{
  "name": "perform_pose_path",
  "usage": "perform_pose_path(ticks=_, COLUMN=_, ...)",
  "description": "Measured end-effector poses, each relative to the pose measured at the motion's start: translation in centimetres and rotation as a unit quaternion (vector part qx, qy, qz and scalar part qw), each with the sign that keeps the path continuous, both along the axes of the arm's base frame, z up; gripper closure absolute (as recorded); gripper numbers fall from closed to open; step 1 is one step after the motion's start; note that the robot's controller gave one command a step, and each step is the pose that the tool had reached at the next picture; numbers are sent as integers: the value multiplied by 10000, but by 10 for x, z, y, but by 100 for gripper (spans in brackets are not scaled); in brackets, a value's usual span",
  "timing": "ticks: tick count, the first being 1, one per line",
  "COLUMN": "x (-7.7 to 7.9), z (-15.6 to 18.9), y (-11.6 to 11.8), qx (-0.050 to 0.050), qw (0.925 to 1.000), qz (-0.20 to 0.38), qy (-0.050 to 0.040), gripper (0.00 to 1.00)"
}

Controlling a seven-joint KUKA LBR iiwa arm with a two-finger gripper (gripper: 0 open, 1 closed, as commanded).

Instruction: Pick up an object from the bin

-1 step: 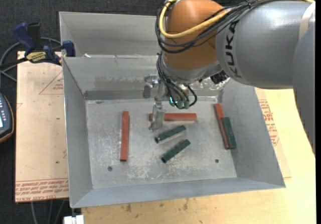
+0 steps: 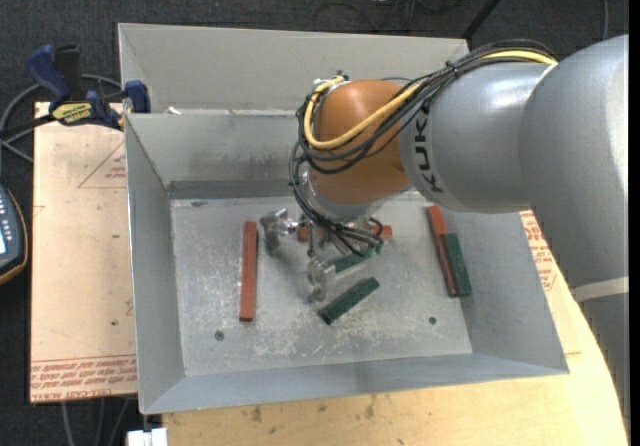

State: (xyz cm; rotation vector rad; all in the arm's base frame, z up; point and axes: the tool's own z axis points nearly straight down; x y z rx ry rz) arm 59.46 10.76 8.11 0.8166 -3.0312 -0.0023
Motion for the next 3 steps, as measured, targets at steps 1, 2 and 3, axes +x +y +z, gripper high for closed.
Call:
perform_pose_path(ticks=1, x=-86, z=44, y=-63, qx=-5, qw=9923, qz=-1237, qy=-13, gripper=0)
perform_pose_path(ticks=2, x=-71, z=-14, y=-106, qx=-7, qw=9937, qz=-1117, qy=-2, gripper=0)
perform_pose_path(ticks=3, x=-70, z=-10, y=-103, qx=4, qw=9939, qz=-1104, qy=-24, gripper=100)
